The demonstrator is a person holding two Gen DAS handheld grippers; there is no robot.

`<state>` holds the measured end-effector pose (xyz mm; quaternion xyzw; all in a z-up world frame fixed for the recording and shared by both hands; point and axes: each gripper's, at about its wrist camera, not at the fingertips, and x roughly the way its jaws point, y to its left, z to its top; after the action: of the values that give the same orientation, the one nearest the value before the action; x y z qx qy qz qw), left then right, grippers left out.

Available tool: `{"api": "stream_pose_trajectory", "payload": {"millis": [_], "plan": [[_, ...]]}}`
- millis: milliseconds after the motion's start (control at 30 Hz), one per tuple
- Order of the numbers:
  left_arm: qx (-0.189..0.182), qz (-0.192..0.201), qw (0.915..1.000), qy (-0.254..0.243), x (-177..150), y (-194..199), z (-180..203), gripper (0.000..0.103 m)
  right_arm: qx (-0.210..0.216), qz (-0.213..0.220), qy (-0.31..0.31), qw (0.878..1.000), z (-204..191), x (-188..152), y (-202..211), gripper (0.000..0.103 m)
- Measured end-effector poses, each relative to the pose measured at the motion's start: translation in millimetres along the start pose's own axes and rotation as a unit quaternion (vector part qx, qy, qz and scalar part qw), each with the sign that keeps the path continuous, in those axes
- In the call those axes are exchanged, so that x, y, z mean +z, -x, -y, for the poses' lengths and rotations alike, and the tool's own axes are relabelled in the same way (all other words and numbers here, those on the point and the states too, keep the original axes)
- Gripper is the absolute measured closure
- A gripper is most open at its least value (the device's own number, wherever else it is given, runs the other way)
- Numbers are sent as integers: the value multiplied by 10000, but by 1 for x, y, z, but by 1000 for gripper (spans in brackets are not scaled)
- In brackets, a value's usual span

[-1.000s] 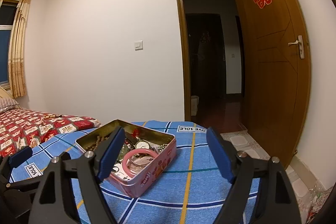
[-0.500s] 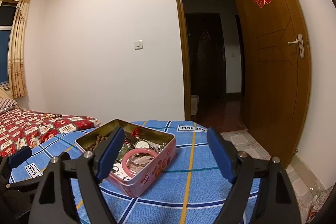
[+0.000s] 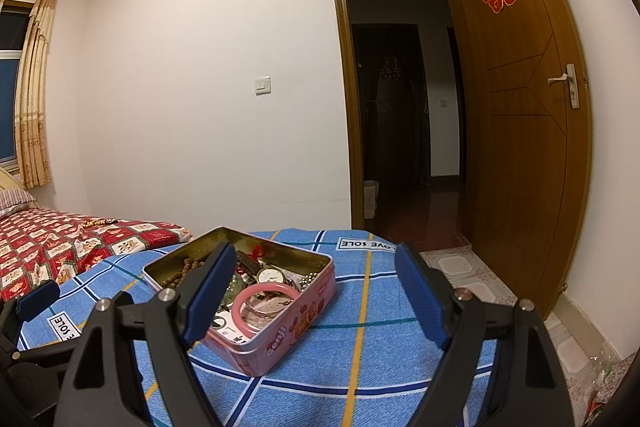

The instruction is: Organize jewelry

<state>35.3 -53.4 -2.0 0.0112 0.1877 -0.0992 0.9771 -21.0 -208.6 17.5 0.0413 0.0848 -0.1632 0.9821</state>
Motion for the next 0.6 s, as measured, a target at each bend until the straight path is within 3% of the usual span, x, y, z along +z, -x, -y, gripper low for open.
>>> {"api": "stream_pose_trajectory", "payload": {"millis": [600], "plan": [[-47,-19,10000,10,0,0,1,13,-66,-89,-148,9998,7,0,-3,12]]}}
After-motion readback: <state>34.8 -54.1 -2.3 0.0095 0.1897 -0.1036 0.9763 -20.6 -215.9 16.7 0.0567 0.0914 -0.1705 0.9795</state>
